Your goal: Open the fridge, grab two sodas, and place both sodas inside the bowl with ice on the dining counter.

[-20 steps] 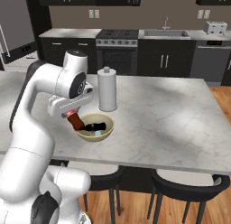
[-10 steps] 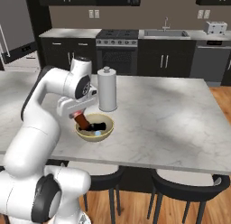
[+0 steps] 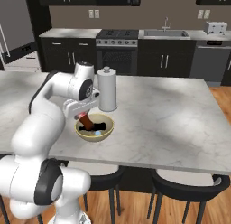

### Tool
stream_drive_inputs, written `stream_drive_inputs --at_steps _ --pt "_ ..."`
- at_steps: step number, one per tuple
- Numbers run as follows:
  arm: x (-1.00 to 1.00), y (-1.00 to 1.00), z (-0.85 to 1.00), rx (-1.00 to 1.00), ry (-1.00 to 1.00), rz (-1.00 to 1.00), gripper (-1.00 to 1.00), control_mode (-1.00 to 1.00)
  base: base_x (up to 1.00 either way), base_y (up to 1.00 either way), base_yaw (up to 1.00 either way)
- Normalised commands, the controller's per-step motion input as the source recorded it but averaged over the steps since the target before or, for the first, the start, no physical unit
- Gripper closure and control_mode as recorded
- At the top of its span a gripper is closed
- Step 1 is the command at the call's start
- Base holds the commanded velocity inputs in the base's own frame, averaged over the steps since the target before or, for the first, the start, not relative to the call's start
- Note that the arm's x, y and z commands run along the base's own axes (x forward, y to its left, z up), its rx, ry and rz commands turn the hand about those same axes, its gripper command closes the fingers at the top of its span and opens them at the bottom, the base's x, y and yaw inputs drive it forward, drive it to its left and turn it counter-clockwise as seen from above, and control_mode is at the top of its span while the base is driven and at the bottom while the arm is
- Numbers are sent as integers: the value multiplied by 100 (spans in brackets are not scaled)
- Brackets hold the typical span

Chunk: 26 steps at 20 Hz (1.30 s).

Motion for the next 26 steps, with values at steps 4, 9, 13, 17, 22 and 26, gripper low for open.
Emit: stream_drive_inputs --at_steps 4,9,13,17,22,26 --pt "28 0 -33 -3 0 1 100 -100 0 0 0" --pt "29 0 -29 -1 0 1 100 -100 0 0 0" --pt "29 0 -25 -1 0 2 100 -100 0 0 0" --pt "27 0 -24 -1 0 2 100 -100 0 0 0" --pt "13 0 -18 -1 0 1 100 -100 0 0 0" --pt "11 0 -14 -1 0 2 100 -100 0 0 0"
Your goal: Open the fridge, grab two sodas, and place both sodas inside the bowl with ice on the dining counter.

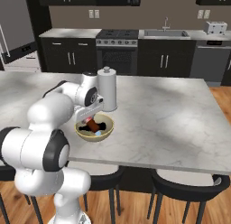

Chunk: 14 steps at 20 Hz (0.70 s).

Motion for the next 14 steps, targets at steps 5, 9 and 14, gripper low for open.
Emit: stream_drive_inputs --at_steps 5,9,14 --pt "8 0 -6 0 0 3 100 -100 0 0 0" --pt "10 0 -4 0 0 3 100 -100 0 0 0" --pt "13 0 -7 0 0 3 100 -100 0 0 0"
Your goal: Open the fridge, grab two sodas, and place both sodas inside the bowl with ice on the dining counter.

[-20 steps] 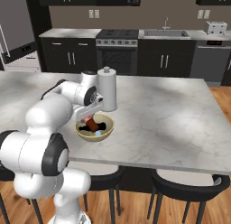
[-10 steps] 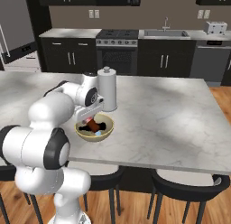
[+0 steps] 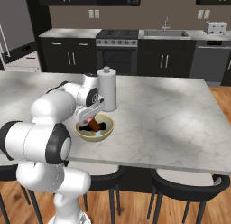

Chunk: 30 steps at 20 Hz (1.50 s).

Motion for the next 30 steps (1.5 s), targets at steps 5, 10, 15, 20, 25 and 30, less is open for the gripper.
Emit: stream_drive_inputs --at_steps 5,10,15,20,25,30 --pt "11 0 -11 0 0 2 100 -100 0 0 0" --pt "8 0 -15 0 0 1 100 -100 0 0 0" --pt "13 0 -17 0 0 1 100 -100 0 0 0" --pt "18 0 -16 0 0 1 100 -100 0 0 0" --pt "21 0 -12 0 0 2 100 -100 0 0 0" --pt "21 0 -12 0 0 2 100 -100 0 0 0"
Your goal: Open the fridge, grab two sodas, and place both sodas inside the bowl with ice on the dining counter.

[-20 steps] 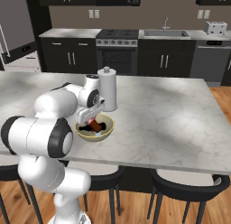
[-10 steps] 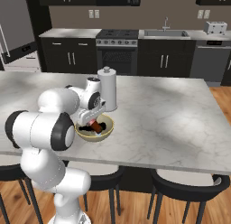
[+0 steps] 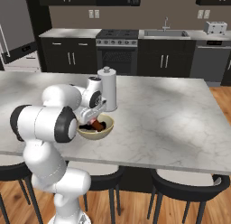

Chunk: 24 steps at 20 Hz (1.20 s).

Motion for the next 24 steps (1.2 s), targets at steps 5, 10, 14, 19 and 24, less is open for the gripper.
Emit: stream_drive_inputs --at_steps 5,10,14,19,24 --pt "8 0 -19 0 0 2 100 -100 0 0 0" --pt "-23 -10 -30 0 -1 1 -100 -100 0 0 0" --pt "-46 -24 -23 0 -4 0 -100 -100 0 0 0" --pt "-42 -23 -11 0 -5 0 -100 -100 0 0 0" --pt "-12 -4 5 0 -4 0 -100 -100 0 0 0"
